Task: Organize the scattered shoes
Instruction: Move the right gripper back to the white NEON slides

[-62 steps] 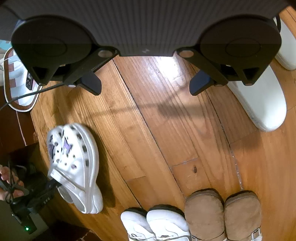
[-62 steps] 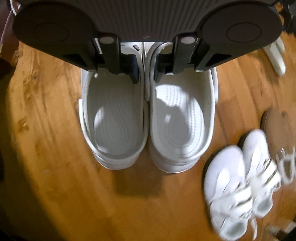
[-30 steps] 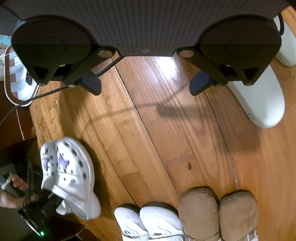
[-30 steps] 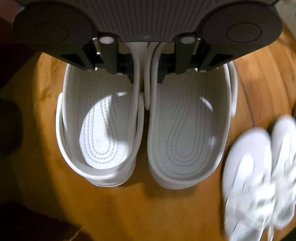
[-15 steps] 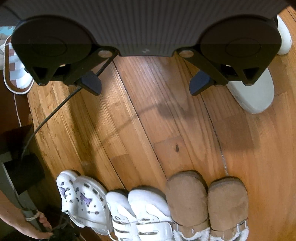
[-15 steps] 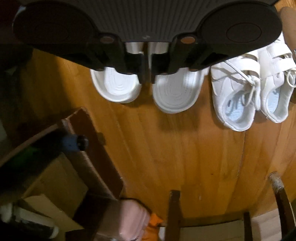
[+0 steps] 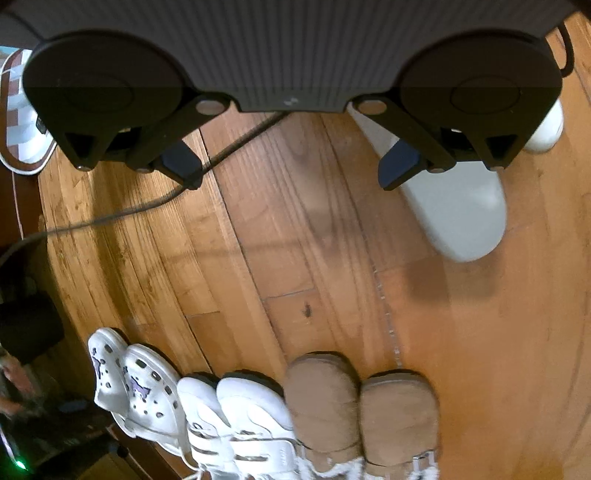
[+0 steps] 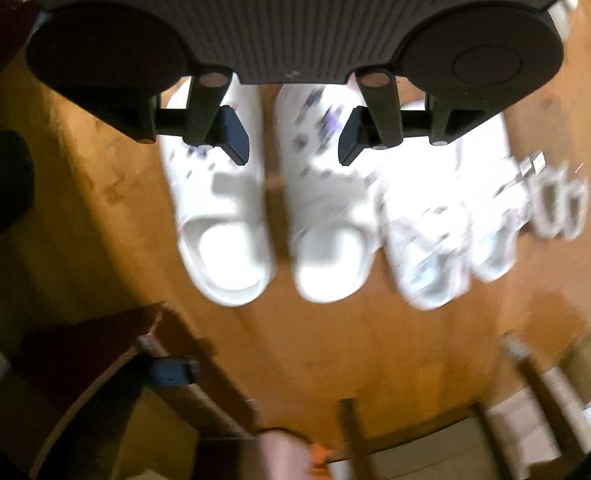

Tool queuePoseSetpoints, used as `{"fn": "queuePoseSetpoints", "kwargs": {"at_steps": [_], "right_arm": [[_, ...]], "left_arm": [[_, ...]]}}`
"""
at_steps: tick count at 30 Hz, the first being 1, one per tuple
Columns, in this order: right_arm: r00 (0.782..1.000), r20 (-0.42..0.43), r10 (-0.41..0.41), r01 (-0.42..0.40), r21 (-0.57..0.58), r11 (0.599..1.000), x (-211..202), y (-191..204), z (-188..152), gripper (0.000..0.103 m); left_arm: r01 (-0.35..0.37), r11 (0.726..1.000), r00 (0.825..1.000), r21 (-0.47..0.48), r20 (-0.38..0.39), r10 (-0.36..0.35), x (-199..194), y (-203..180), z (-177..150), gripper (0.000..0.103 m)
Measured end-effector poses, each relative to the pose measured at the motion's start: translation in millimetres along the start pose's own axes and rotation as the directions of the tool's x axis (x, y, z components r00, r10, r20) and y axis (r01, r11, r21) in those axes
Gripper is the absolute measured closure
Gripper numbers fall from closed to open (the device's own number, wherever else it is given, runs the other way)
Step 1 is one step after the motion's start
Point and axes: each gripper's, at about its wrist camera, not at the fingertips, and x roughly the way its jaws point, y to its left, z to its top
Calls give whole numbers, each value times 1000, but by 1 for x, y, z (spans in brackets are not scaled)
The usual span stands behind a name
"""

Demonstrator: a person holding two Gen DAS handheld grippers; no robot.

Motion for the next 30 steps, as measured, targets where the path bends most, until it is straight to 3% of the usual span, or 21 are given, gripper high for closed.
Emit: {"fn": "queuePoseSetpoints", "kwargs": {"at_steps": [7, 9, 12, 18, 21, 23, 25, 27, 30], "right_arm": [[975, -145, 168, -190, -156, 969, -3, 90, -62, 44], [954, -222, 201, -253, -238, 938, 1, 135, -89, 44], [936, -272, 222, -305, -318, 898, 2, 181, -115, 44], [907, -325, 268, -394, -428, 813, -3, 251, -160, 43], [930, -302, 210, -350, -550, 758, -2, 270, -170, 44], [944, -273, 187, -317, -580, 751, 0, 272, -166, 44], [946, -263, 189, -310, -567, 763, 1, 271, -165, 44], [934, -287, 214, -339, -519, 785, 2, 265, -162, 44], [937, -280, 210, -332, -526, 783, 1, 260, -167, 44]], "left_arm": [[-113, 993, 993, 19, 45, 112, -20, 2, -26, 0], [-154, 988, 986, 10, 67, 153, -24, 4, -32, 0], [-191, 982, 978, -3, 89, 191, -29, 9, -36, 0], [-182, 983, 981, 9, 75, 181, -33, 20, -41, 0], [-189, 982, 980, 7, 65, 188, -26, 23, -44, 0], [-191, 982, 981, 3, 36, 191, -20, 28, -47, 0], [-173, 985, 985, 0, 9, 173, -17, 35, -57, 0], [-131, 991, 991, -19, -32, 130, -18, 45, -72, 0], [-75, 994, 993, -79, -100, 67, -16, 61, -92, 0]]}}
